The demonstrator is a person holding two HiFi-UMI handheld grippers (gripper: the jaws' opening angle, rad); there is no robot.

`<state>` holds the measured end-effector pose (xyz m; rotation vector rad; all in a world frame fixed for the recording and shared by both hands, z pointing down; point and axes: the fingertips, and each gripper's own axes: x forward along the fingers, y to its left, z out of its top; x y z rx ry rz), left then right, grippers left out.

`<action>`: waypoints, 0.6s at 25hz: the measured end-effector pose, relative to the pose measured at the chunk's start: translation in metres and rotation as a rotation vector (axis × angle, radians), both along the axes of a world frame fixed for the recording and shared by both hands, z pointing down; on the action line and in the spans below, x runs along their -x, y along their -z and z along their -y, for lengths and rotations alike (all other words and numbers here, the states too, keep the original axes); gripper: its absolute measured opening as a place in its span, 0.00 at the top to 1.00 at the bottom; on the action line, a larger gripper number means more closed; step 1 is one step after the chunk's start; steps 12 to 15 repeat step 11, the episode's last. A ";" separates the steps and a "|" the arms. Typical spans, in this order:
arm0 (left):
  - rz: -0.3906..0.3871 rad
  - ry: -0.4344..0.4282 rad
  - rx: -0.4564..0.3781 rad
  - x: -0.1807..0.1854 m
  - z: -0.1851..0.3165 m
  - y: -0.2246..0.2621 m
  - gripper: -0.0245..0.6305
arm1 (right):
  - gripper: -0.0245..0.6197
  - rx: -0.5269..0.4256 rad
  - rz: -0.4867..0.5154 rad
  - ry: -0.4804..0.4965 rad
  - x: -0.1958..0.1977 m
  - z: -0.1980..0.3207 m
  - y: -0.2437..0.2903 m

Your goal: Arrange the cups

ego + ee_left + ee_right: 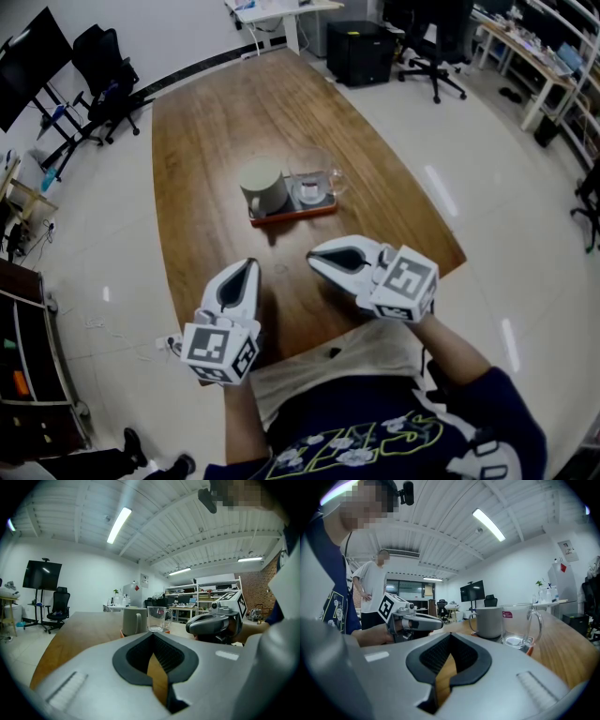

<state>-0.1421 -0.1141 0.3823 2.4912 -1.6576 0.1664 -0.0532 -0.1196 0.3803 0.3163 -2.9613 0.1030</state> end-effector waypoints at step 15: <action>0.003 -0.003 0.004 -0.001 -0.002 0.000 0.96 | 0.96 0.002 0.002 -0.010 -0.001 0.000 0.001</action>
